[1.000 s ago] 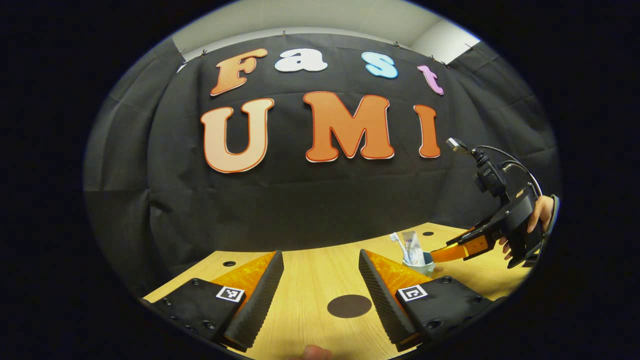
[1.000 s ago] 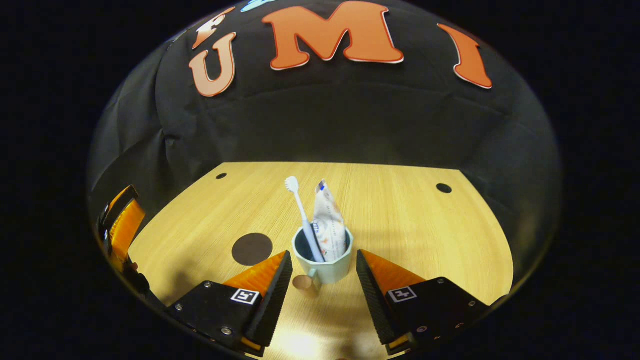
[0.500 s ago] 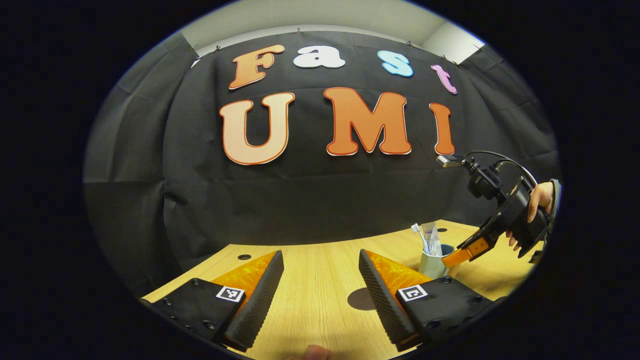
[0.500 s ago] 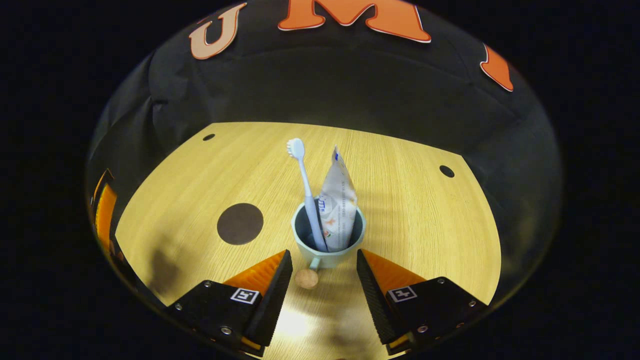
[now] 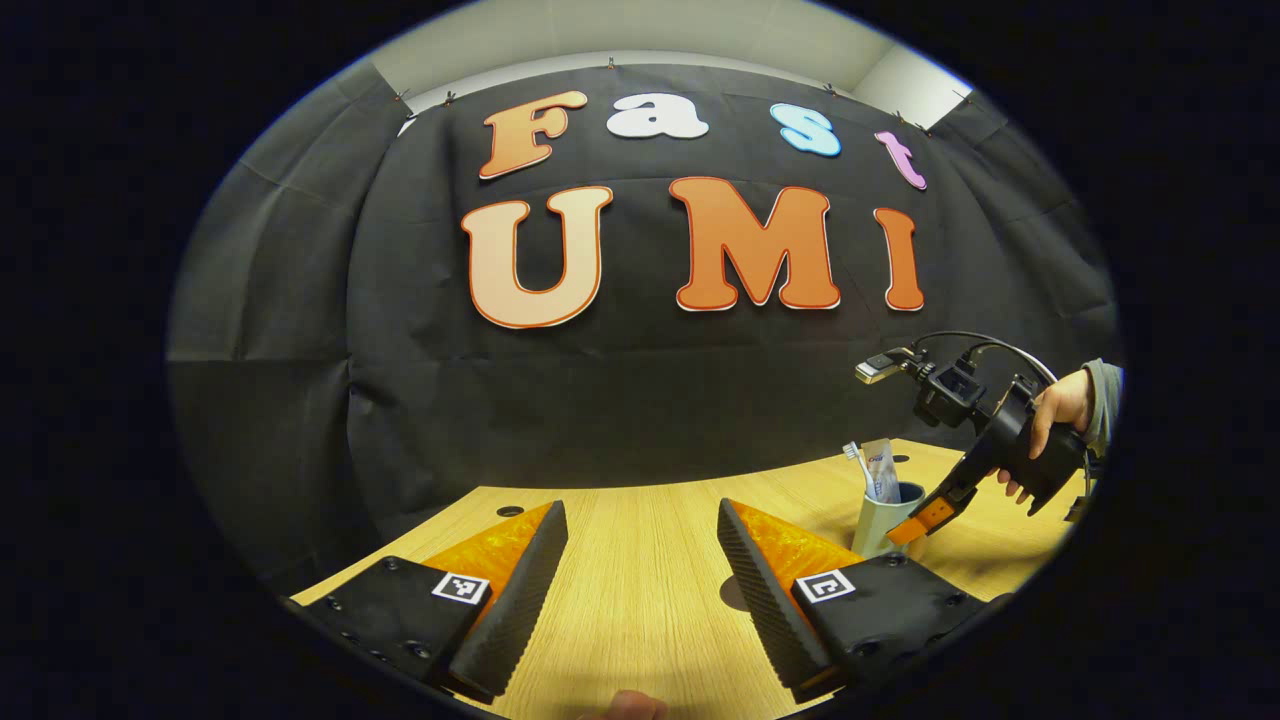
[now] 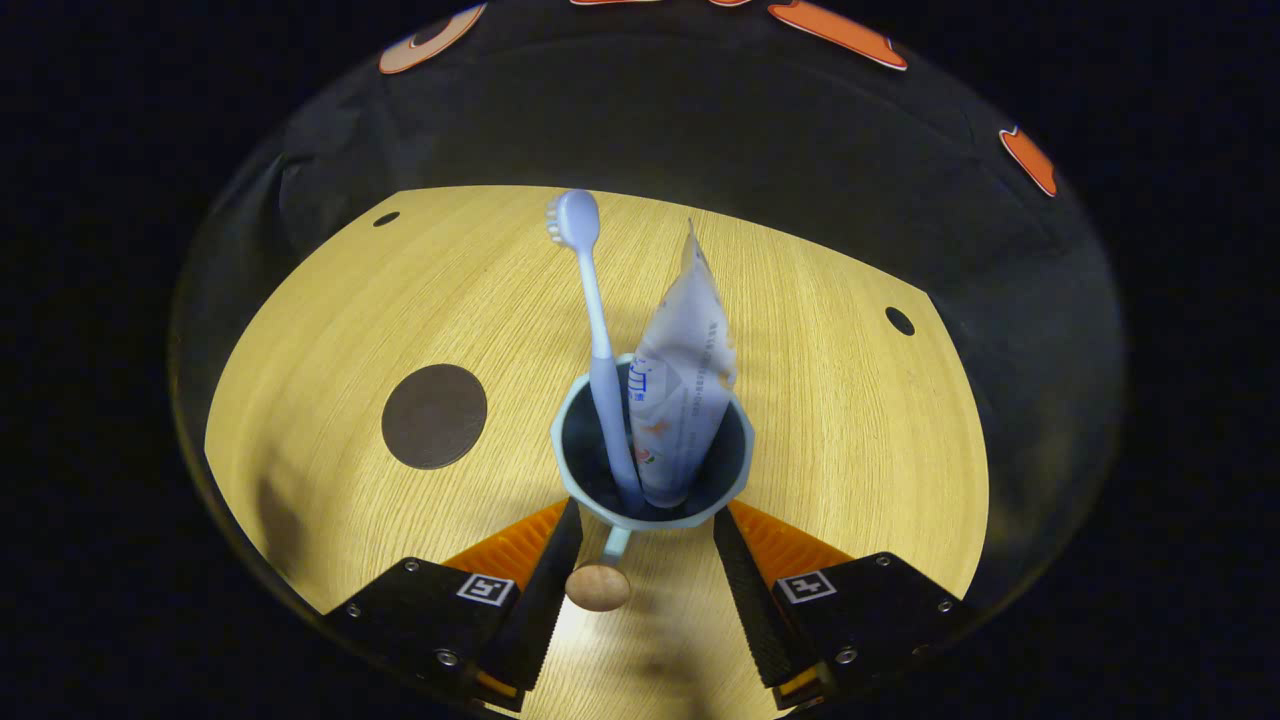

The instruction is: Put the toothbrush and toothpaste on the desktop into the cup, then pick up the cup and place it on the coaster on the desktop.

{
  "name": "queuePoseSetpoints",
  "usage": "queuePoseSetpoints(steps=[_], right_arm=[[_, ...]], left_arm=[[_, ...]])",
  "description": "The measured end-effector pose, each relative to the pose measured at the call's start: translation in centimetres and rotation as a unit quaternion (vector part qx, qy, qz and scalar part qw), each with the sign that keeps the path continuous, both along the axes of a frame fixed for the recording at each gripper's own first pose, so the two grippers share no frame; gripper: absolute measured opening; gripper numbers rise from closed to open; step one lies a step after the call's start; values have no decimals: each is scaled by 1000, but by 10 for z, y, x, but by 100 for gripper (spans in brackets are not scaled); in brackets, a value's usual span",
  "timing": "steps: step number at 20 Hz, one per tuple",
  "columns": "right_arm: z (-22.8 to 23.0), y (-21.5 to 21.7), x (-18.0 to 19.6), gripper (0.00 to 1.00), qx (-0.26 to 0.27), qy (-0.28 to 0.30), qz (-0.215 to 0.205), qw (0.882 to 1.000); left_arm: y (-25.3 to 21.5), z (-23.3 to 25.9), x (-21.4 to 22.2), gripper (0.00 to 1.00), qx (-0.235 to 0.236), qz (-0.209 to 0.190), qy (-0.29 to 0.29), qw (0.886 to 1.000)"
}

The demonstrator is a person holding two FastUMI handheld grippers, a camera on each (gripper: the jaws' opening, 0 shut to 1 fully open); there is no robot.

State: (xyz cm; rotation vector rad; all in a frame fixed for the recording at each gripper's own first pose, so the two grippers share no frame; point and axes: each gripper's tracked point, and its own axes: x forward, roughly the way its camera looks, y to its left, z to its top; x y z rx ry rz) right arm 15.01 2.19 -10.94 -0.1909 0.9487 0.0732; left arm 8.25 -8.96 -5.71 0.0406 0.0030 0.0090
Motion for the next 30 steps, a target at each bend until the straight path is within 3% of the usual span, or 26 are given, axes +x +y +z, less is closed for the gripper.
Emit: queuePoseSetpoints(steps=[3, 8, 10, 12, 16, 30], right_arm=[[-2, -1, -2, 75, -3, 5, -4, 1000], [-7, -5, -1, 50, -4, 11, -13, 1000], [-8, 2, -2, 34, 19, 9, -24, 999], [-10, 6, -1, 28, 48, 7, -37, 998], [-10, 4, 4, 22, 48, -5, -38, 998], [2, 9, 10, 21, 57, -34, -4, 998]], left_arm=[[-6, 0, -2, 96, -1, -3, 6, 1000], [-18, -4, -2, 95, 2, -16, 10, 1000], [-21, -5, -3, 96, 3, -20, 11, 1000], [-22, -7, -2, 95, 4, -20, 13, 1000], [-20, -10, -4, 95, 2, -18, 20, 1000], [-17, -15, -4, 96, -7, -16, 28, 999]])
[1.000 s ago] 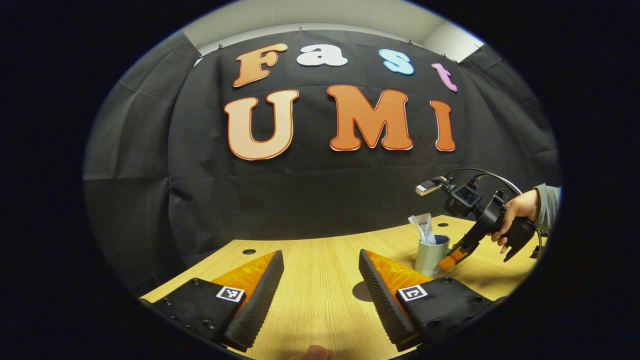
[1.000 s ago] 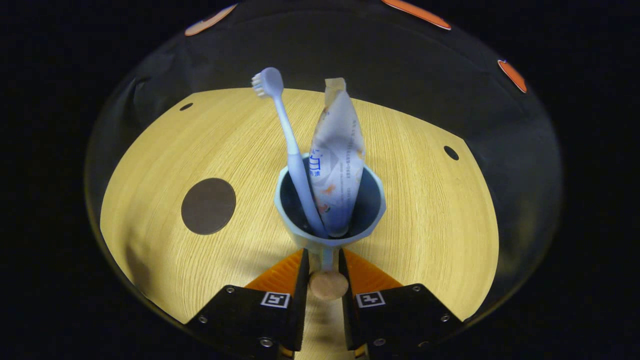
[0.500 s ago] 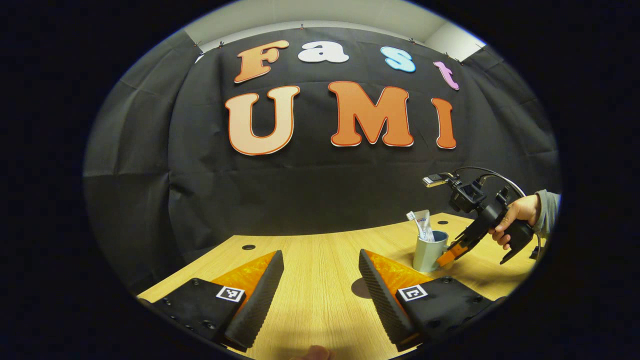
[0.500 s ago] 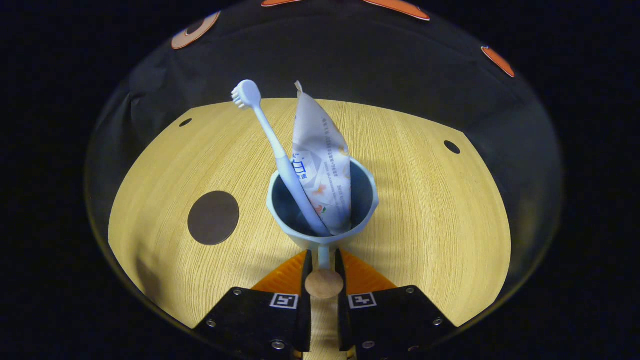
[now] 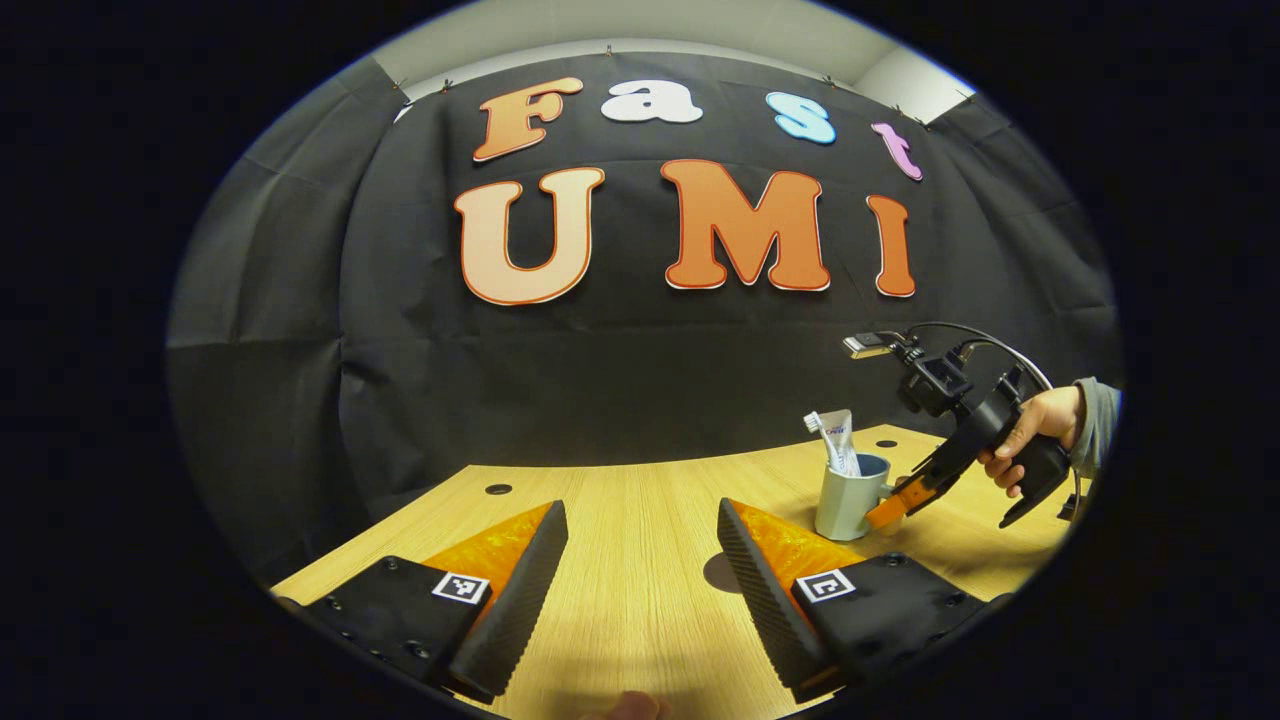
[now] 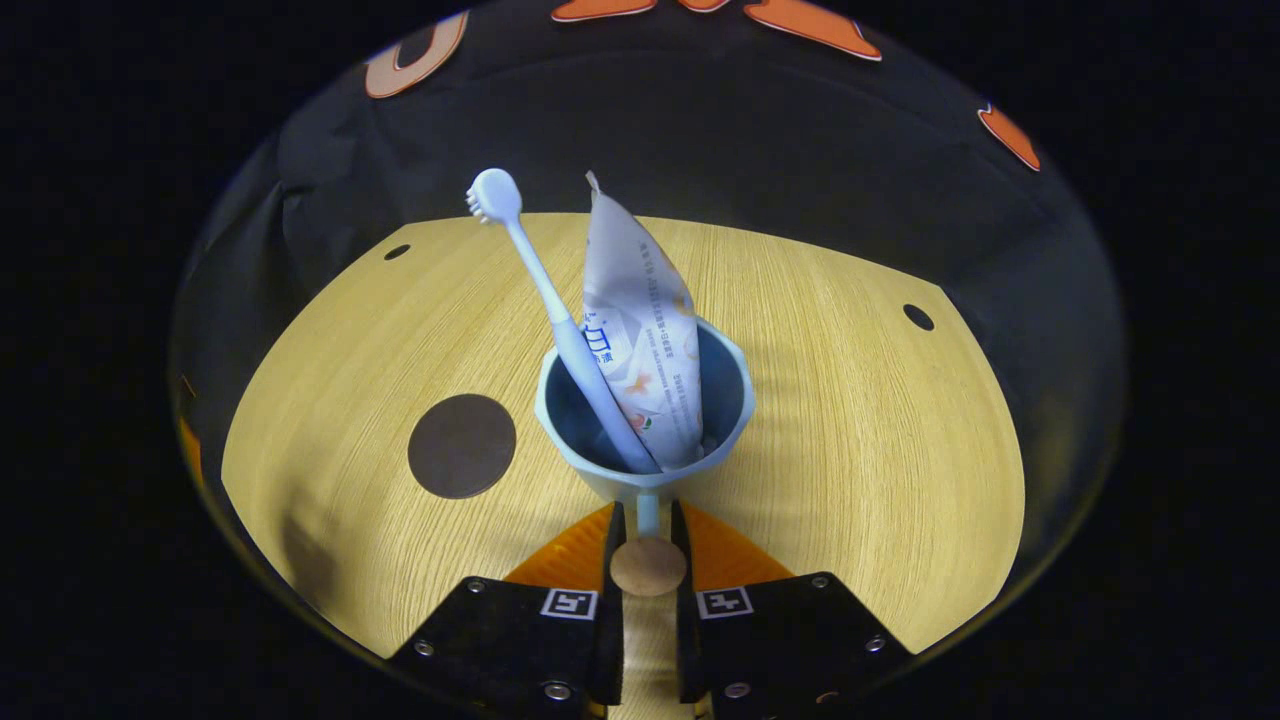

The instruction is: Put the toothbrush and toothpaste on the desktop into the cup, then pick up the cup and place it on the coaster on the desktop.

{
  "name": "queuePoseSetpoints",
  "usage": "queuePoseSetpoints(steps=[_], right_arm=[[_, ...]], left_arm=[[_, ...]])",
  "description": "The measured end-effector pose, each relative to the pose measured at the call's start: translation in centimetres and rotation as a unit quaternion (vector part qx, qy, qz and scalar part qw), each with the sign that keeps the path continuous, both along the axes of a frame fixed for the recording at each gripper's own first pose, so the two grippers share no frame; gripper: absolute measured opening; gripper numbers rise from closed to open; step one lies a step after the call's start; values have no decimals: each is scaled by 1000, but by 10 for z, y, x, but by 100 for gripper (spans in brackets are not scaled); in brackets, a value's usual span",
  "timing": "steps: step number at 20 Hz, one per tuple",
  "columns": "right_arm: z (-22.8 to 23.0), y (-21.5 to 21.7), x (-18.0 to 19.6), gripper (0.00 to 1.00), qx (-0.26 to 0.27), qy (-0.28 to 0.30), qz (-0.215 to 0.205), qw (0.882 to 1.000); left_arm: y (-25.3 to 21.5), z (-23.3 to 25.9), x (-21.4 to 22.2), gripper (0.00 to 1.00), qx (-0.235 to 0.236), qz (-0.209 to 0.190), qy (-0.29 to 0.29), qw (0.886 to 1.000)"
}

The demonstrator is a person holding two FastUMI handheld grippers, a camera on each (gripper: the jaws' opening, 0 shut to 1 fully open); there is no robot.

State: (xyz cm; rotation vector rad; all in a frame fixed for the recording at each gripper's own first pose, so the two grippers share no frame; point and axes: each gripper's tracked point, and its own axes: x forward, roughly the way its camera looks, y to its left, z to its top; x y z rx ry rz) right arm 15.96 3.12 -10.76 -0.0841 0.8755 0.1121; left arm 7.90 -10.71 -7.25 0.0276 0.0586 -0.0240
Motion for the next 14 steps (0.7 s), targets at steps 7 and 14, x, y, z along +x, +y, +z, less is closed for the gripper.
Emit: queuePoseSetpoints(steps=[7, 14], right_arm=[[3, 4, 5, 22, 5, -14, 32, 999], [5, 5, 18, 21, -11, -58, 73, 996]], left_arm=[[2, -7, 0, 94, -4, -1, 6, 1000], [12, -14, -1, 95, -12, 7, 13, 1000]])
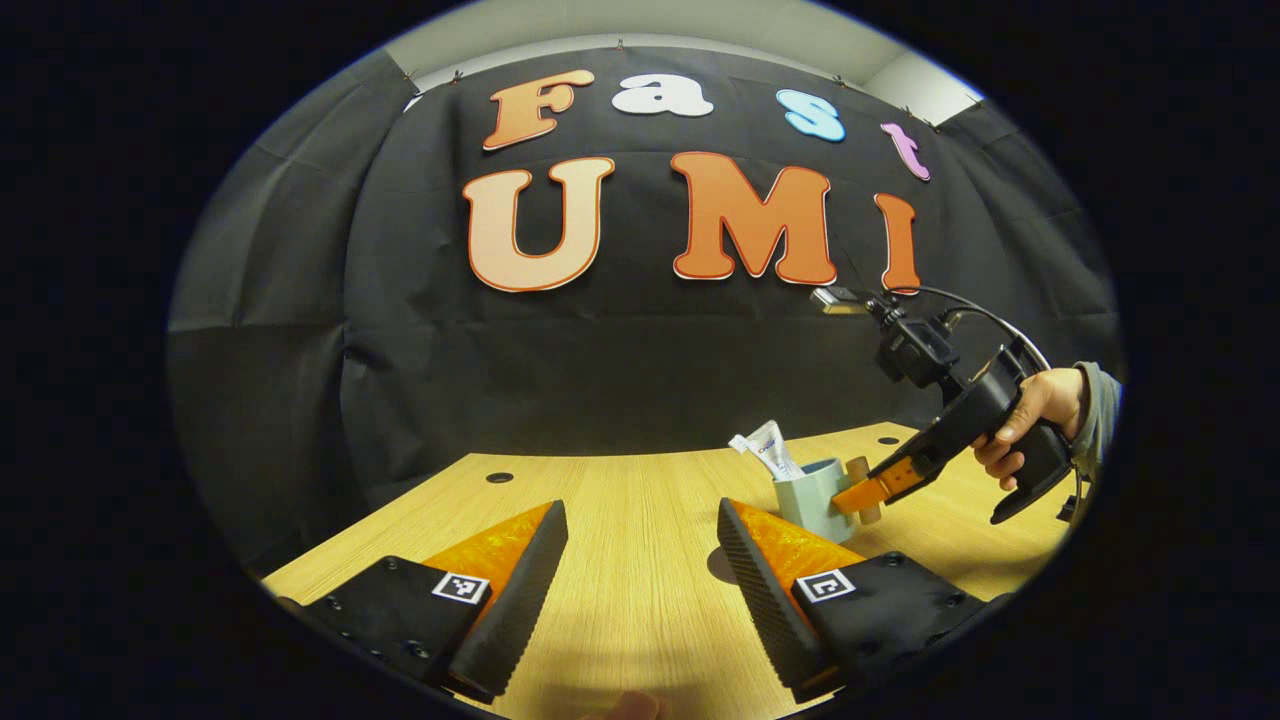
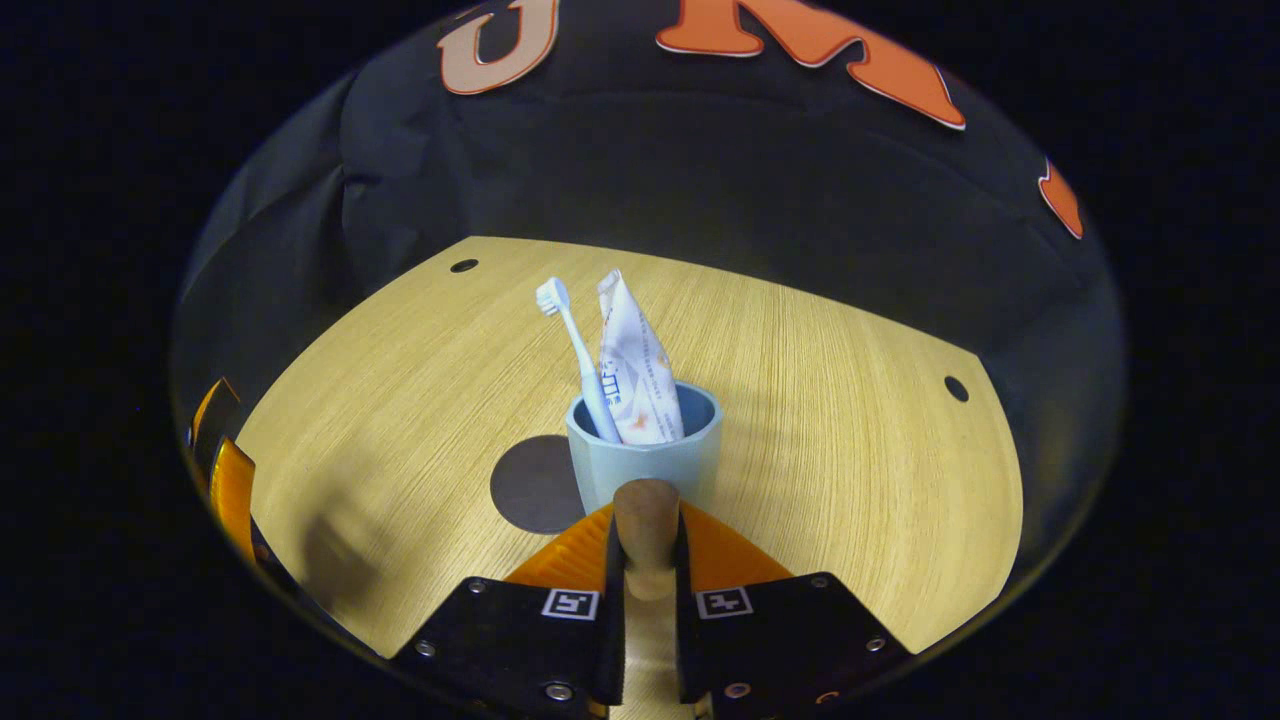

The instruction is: Put the toothbrush and toothpaste on the desktop into the cup, then pick up the cup and place it on the coaster on the desktop.

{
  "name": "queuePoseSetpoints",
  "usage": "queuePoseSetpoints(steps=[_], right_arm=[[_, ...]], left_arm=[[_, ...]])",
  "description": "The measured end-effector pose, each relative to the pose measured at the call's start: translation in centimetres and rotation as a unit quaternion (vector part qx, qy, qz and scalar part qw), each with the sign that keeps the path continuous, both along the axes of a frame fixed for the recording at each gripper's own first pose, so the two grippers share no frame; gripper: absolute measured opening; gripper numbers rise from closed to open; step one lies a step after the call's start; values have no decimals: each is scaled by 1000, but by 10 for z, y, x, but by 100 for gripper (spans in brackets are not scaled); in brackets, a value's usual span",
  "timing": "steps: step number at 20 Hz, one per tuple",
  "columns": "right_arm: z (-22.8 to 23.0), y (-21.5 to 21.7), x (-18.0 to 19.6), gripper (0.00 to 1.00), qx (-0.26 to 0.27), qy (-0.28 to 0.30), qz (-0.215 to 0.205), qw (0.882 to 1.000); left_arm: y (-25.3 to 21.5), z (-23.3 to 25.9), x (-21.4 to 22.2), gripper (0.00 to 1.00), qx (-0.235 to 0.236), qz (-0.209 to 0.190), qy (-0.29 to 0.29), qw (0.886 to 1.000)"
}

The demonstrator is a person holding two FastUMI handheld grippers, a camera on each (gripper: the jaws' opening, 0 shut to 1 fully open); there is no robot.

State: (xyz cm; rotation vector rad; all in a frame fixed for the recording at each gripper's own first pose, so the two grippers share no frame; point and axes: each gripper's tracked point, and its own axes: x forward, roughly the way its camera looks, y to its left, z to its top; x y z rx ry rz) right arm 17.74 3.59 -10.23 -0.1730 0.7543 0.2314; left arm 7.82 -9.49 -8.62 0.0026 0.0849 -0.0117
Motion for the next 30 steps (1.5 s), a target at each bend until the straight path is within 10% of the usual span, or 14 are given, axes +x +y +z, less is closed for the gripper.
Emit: queuePoseSetpoints(steps=[13, 23, 30], right_arm=[[-15, -12, -8, 23, -21, 75, 1, 997], [-41, -5, 2, 42, -59, 120, 39, 990], [-36, 1, 1, 20, -17, 107, 26, 994]], left_arm=[[-7, -13, 1, 96, 8, -6, 11, 1000], [-1, -16, 2, 96, 18, -3, 16, 1000], [5, -20, 1, 96, 20, 4, 23, 1000]])
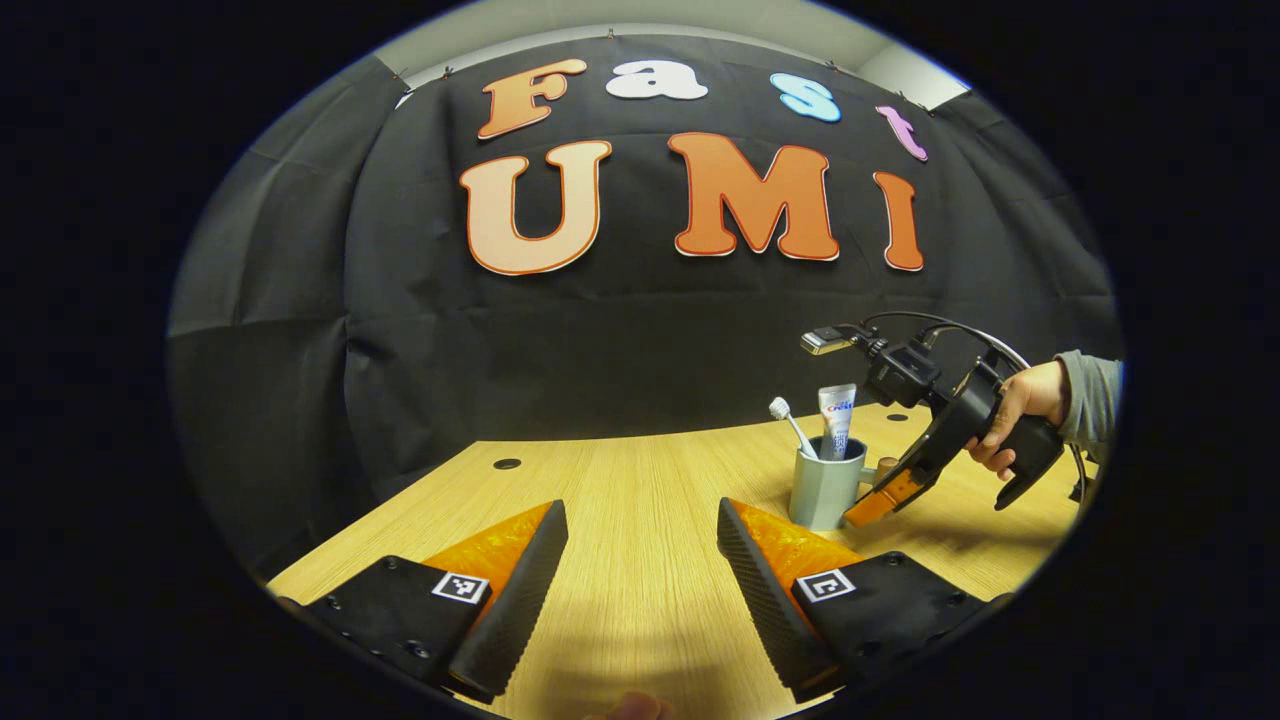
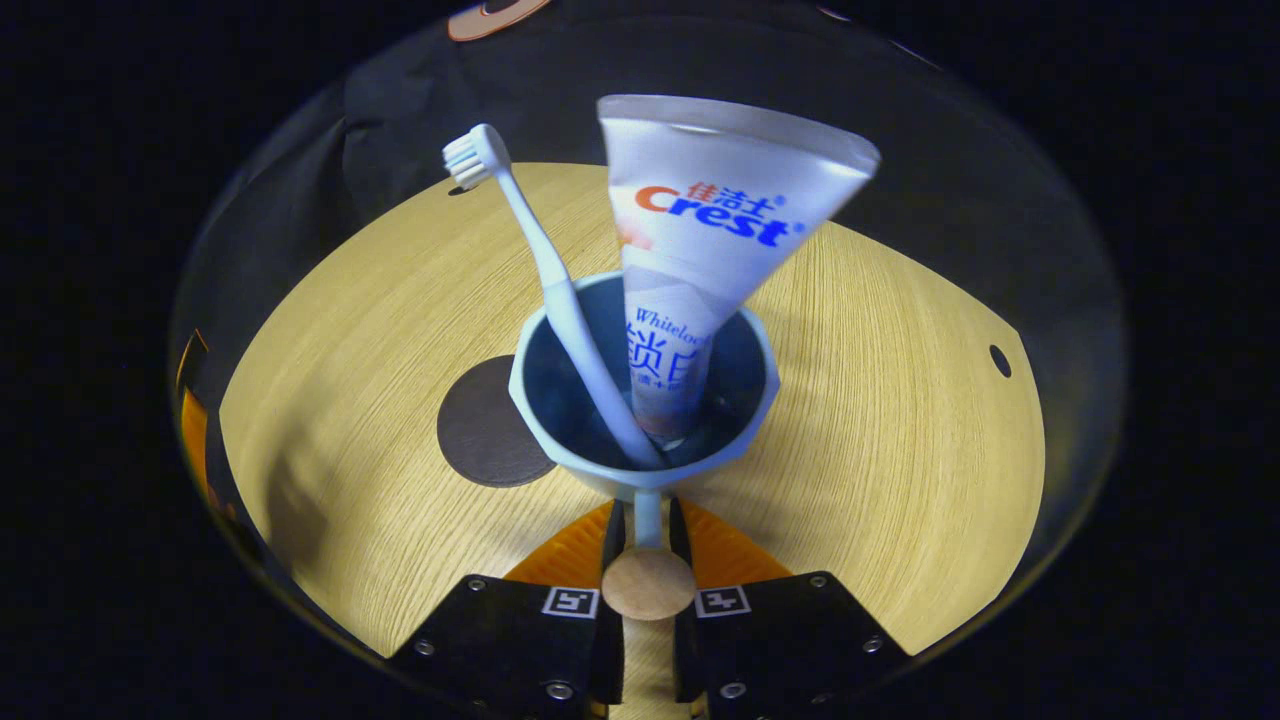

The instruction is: Put the toothbrush and toothpaste on the desktop into the cup, then pick up the cup and place it on the coaster on the desktop.

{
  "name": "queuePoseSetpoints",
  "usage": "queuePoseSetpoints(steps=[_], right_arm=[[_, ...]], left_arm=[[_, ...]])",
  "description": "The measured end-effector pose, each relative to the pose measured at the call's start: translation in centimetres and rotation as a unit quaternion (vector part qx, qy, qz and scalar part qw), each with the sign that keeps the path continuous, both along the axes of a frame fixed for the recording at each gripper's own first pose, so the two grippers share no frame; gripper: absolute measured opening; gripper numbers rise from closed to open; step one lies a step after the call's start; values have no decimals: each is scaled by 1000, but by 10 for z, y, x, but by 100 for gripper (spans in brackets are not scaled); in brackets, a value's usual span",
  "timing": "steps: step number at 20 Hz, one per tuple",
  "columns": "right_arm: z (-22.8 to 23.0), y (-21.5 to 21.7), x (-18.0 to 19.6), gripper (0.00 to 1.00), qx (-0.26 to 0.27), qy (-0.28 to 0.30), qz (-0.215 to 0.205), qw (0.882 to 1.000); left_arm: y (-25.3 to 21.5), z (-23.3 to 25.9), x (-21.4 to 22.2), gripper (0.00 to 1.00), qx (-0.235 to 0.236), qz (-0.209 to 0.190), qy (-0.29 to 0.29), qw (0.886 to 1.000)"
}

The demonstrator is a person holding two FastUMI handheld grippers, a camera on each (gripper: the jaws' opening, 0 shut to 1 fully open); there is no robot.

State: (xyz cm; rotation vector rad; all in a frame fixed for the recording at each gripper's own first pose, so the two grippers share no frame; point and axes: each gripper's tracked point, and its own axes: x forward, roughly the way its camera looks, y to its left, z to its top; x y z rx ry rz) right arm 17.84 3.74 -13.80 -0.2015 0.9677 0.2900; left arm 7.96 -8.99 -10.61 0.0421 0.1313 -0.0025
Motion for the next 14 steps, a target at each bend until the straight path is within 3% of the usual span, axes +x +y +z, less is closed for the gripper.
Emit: queuePoseSetpoints(steps=[1, 2, 14], right_arm=[[0, 0, 1, 24, 5, -1, -5, 1000], [1, 0, 1, 19, 7, -3, -7, 1000], [20, 13, 9, 19, 21, -38, 27, 999]], left_arm=[[2, 1, -1, 96, 0, 1, 0, 1000], [2, 2, -1, 96, 0, 1, 0, 1000], [3, 3, -5, 95, 1, 6, -1, 1000]])
